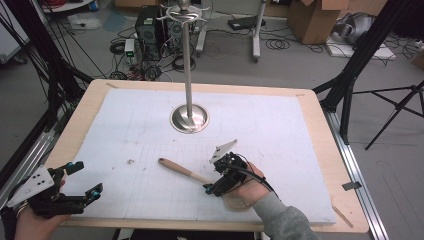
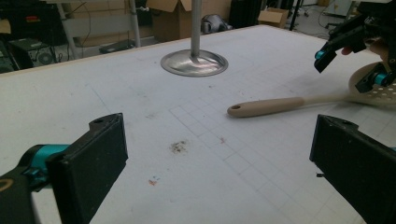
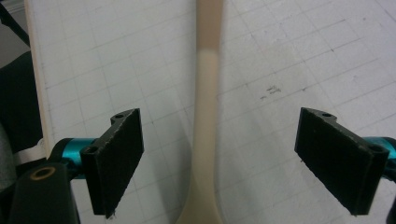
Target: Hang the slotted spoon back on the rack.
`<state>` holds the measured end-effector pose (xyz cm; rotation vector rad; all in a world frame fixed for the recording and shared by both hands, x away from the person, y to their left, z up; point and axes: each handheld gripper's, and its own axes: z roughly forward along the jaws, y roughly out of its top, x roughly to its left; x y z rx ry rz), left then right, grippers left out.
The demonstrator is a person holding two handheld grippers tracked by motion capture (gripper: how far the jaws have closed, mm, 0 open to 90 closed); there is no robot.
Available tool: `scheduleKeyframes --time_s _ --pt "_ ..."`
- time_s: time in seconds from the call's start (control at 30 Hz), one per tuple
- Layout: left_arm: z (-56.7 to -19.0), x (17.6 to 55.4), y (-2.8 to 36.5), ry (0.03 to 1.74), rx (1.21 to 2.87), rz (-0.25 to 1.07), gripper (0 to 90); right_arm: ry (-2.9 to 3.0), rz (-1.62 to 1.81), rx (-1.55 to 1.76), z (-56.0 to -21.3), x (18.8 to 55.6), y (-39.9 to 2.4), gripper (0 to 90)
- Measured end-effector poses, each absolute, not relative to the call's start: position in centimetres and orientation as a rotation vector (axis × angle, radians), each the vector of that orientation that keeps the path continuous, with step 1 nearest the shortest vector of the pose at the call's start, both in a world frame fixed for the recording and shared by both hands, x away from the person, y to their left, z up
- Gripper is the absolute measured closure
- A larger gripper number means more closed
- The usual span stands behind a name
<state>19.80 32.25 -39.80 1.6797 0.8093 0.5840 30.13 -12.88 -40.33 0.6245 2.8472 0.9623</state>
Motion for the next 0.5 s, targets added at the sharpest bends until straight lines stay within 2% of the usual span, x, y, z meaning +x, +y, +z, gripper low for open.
scheduleKeyframes --time_s 0.5 --pt "-39.81 20.01 32.01 0.804 1.685 0.581 4.5 2.879 0.859 0.645 -40.96 30.36 -12.47 15.0"
